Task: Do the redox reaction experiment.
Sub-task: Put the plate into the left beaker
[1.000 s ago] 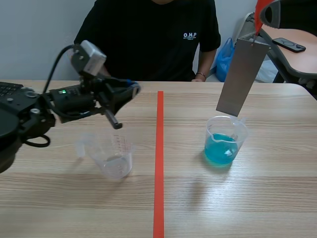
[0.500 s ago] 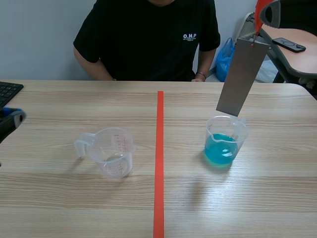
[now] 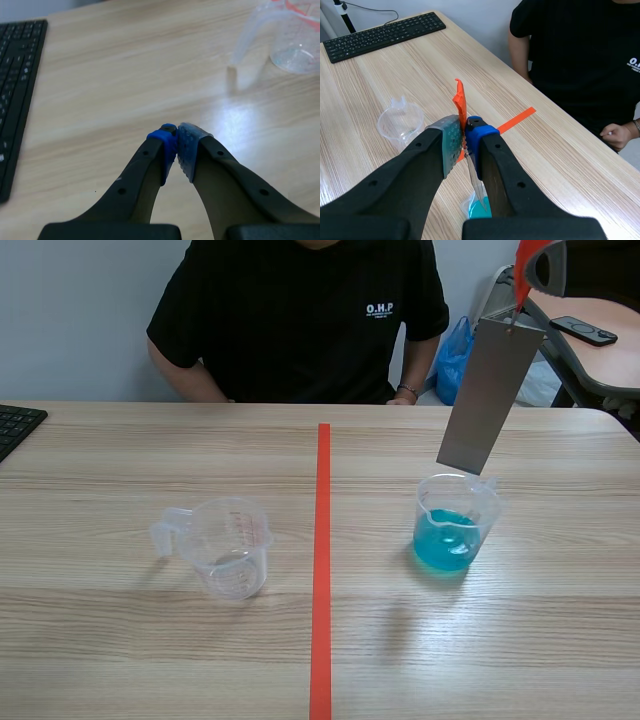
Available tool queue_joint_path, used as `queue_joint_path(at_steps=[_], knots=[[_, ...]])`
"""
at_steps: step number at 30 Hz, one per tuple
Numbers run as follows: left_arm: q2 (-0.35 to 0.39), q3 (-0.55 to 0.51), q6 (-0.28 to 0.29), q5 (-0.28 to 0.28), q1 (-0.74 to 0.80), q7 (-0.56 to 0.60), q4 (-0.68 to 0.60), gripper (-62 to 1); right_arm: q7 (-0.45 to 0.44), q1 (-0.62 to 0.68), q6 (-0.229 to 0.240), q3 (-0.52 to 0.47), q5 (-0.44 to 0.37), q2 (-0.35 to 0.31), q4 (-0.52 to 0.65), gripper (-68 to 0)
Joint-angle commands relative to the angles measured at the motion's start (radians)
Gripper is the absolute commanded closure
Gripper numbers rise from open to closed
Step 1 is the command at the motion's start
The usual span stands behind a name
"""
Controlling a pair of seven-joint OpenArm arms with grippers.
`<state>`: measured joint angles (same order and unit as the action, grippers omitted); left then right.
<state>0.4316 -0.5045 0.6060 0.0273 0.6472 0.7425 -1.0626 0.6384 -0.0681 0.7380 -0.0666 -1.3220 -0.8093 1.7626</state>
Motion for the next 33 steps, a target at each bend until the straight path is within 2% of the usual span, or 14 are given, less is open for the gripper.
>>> queue_joint_path(at_steps=[1,7,11,18,26,33], knots=[[-0.015,-0.01,-0.012,0.014,0.014,0.034,-0.007,-4.0,-0.012,-0.012,0.008,-0.012,-0.018,-0.016,0.004,-1.5],[-0.076,-0.016,-0.091,0.002,0.09,0.077,-0.008,-4.0,-0.013,-0.012,0.008,-0.012,-0.018,-0.016,0.004,-1.5],[-0.103,-0.016,-0.103,-0.012,0.101,0.079,-0.007,-4.0,-0.021,-0.013,0.008,-0.012,-0.018,-0.016,0.004,-1.5],[-0.099,-0.016,-0.12,-0.016,0.1,0.079,-0.013,-4.0,-0.054,-0.018,0.008,-0.002,-0.017,-0.016,0.004,-1.5],[-0.099,-0.017,-0.126,-0.016,0.1,0.079,-0.013,-4.0,-0.058,-0.103,0.008,0.109,-0.002,-0.008,0.004,-1.5],[-0.099,-0.017,-0.126,-0.016,0.1,0.08,-0.013,-4.0,-0.062,-0.19,0.008,0.227,0.048,0.061,0.004,-1.5]])
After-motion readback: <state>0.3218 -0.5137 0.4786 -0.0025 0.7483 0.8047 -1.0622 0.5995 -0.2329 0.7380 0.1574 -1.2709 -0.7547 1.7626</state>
